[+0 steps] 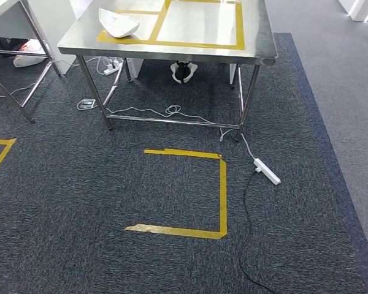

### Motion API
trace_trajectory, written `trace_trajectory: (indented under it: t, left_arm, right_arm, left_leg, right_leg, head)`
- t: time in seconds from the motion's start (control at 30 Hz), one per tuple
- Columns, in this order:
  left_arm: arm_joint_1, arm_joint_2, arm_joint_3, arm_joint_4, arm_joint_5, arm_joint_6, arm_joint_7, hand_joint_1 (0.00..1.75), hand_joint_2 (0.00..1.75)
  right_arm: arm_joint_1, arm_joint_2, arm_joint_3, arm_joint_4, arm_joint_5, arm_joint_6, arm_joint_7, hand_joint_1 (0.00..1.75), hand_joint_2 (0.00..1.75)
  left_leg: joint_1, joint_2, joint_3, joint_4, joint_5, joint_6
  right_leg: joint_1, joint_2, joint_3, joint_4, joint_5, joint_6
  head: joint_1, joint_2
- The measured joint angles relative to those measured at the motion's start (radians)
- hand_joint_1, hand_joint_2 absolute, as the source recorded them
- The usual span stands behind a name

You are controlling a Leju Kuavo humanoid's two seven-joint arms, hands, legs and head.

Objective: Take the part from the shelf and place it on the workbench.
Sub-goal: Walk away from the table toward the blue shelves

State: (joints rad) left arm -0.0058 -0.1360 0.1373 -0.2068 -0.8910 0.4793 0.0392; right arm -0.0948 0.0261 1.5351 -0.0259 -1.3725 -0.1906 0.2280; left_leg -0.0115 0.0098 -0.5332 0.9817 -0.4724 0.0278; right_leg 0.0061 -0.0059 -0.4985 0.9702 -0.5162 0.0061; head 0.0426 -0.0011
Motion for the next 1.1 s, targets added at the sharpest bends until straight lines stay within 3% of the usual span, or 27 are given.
trace_trajectory:
  t: [0.47, 0.7, 0.83, 0.9, 1.0, 1.03, 1.07, 1.1]
  left_arm:
    - [0.000, -0.008, 0.000, 0.000, -0.009, 0.000, 0.007, 0.00, 0.00]
    - [0.000, -0.007, 0.000, 0.000, -0.013, -0.007, 0.007, 0.00, 0.00]
    - [0.000, -0.009, 0.000, 0.000, -0.016, -0.018, 0.008, 0.00, 0.00]
    - [0.000, -0.010, 0.000, 0.000, -0.017, -0.026, 0.008, 0.00, 0.00]
    - [0.002, -0.012, 0.000, 0.000, -0.019, -0.033, 0.008, 0.00, 0.00]
    - [0.004, -0.013, 0.001, 0.000, -0.019, -0.034, 0.008, 0.00, 0.00]
    - [0.005, -0.013, 0.001, 0.000, -0.020, -0.035, 0.008, 0.00, 0.00]
    - [0.006, -0.014, 0.002, 0.000, -0.020, -0.036, 0.008, 0.00, 0.00]
  right_arm:
    - [-0.009, 0.002, 0.000, -0.029, 0.006, -0.023, 0.011, 0.00, 0.00]
    - [-0.009, 0.002, 0.006, -0.037, 0.026, -0.027, 0.010, 0.00, 0.00]
    - [-0.011, 0.002, 0.013, -0.040, 0.039, -0.029, 0.011, 0.00, 0.00]
    - [-0.012, 0.002, 0.015, -0.041, 0.043, -0.030, 0.011, 0.00, 0.00]
    - [-0.012, 0.002, 0.018, -0.041, 0.049, -0.034, 0.012, 0.00, 0.00]
    - [-0.011, 0.002, 0.019, -0.041, 0.051, -0.035, 0.013, 0.00, 0.00]
    - [-0.010, 0.002, 0.019, -0.041, 0.053, -0.036, 0.013, 0.00, 0.00]
    - [-0.010, 0.002, 0.020, -0.041, 0.054, -0.037, 0.014, 0.00, 0.00]
  left_leg:
    - [-0.001, 0.000, -0.002, 0.002, 0.000, 0.000]
    - [-0.005, 0.000, -0.007, 0.009, -0.003, 0.005]
    - [-0.005, -0.004, -0.009, 0.000, 0.005, 0.016]
    - [0.002, -0.008, -0.006, -0.013, 0.015, 0.026]
    - [0.004, -0.021, -0.014, -0.015, 0.023, 0.029]
    - [0.004, -0.027, -0.016, -0.014, 0.024, 0.028]
    - [0.005, -0.035, -0.018, -0.012, 0.025, 0.026]
    - [0.006, -0.044, -0.019, -0.009, 0.026, 0.023]
  right_leg:
    - [-0.001, 0.000, -0.001, 0.000, 0.001, 0.001]
    - [-0.004, -0.001, 0.004, -0.001, 0.005, 0.007]
    - [-0.006, -0.003, 0.005, 0.000, 0.004, 0.017]
    - [-0.007, -0.001, -0.020, 0.050, -0.033, 0.023]
    - [-0.014, 0.003, -0.116, 0.249, -0.128, 0.033]
    - [-0.017, 0.003, -0.135, 0.289, -0.137, 0.036]
    - [-0.019, 0.004, -0.133, 0.287, -0.124, 0.038]
    - [-0.022, 0.007, -0.111, 0.244, -0.093, 0.040]
  head:
    - [0.000, 0.000]
    - [0.000, 0.000]
    - [0.000, 0.000]
    - [0.002, 0.000]
    - [0.004, 0.000]
    - [0.004, 0.000]
    - [0.004, 0.000]
    - [0.004, 0.000]
